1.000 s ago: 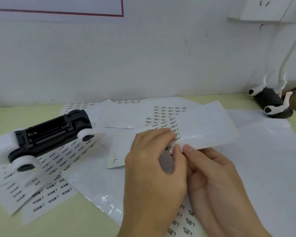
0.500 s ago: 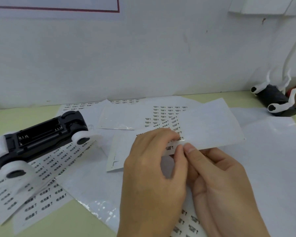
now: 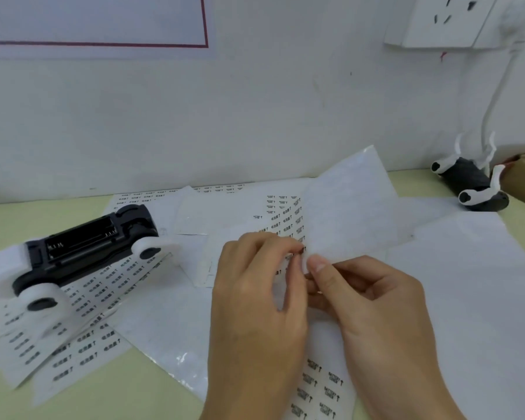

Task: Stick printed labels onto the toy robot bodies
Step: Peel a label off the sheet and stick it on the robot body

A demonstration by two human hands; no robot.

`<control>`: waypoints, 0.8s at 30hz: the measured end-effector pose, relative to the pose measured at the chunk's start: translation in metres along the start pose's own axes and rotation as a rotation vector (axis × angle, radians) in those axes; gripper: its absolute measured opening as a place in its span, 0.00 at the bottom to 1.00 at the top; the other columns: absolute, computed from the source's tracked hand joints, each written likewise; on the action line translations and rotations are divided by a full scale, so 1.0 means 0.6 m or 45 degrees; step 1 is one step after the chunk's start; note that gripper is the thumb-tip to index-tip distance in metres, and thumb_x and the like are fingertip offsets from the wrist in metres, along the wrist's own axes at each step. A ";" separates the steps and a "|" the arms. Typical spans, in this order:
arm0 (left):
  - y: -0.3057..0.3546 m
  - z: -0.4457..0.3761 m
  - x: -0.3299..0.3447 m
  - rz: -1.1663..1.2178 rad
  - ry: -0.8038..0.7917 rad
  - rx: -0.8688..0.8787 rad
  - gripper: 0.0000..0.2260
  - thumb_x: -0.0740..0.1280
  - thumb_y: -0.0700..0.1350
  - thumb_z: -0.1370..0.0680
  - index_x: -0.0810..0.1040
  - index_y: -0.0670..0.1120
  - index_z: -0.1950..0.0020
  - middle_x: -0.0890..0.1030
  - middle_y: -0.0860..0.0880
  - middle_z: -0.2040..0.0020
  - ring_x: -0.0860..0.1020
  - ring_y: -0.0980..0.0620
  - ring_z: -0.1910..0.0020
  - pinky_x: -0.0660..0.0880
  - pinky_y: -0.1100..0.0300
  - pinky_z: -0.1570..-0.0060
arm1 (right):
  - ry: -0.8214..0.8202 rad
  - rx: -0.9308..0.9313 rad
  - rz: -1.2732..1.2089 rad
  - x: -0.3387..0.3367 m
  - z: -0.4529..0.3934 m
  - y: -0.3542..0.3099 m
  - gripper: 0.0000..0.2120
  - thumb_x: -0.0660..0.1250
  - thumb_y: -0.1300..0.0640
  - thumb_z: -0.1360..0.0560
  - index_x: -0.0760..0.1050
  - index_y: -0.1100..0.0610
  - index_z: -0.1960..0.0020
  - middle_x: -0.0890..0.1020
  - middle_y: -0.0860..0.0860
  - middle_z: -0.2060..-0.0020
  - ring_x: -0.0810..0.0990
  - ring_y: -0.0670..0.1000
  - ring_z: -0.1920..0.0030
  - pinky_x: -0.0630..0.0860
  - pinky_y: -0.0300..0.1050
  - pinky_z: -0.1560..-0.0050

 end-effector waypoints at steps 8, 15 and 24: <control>0.001 0.003 0.001 0.091 -0.016 0.004 0.05 0.68 0.41 0.25 0.83 0.49 0.55 0.81 0.58 0.57 0.80 0.55 0.54 0.75 0.61 0.53 | -0.025 0.019 -0.080 -0.003 0.000 0.006 0.08 0.74 0.63 0.29 0.86 0.53 0.64 0.85 0.55 0.69 0.86 0.51 0.68 0.78 0.32 0.69; 0.006 0.005 0.002 0.112 -0.020 0.033 0.04 0.69 0.41 0.26 0.82 0.48 0.56 0.80 0.58 0.58 0.80 0.56 0.55 0.74 0.65 0.54 | -0.065 0.034 -0.169 -0.002 -0.006 0.022 0.03 0.74 0.59 0.33 0.87 0.53 0.61 0.87 0.57 0.64 0.87 0.57 0.61 0.81 0.41 0.61; 0.010 0.005 -0.001 0.076 0.034 0.070 0.04 0.69 0.44 0.25 0.82 0.47 0.57 0.81 0.57 0.60 0.79 0.59 0.58 0.73 0.68 0.55 | -0.075 -0.092 0.004 0.000 0.002 -0.005 0.12 0.72 0.65 0.29 0.87 0.49 0.63 0.87 0.51 0.66 0.87 0.47 0.64 0.78 0.31 0.64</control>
Point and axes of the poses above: each hand's wrist, its own z-axis away from the middle knuckle, its own x-axis out of the palm, y = z × x, the point moved 8 cm from there along -z, towards the middle knuckle
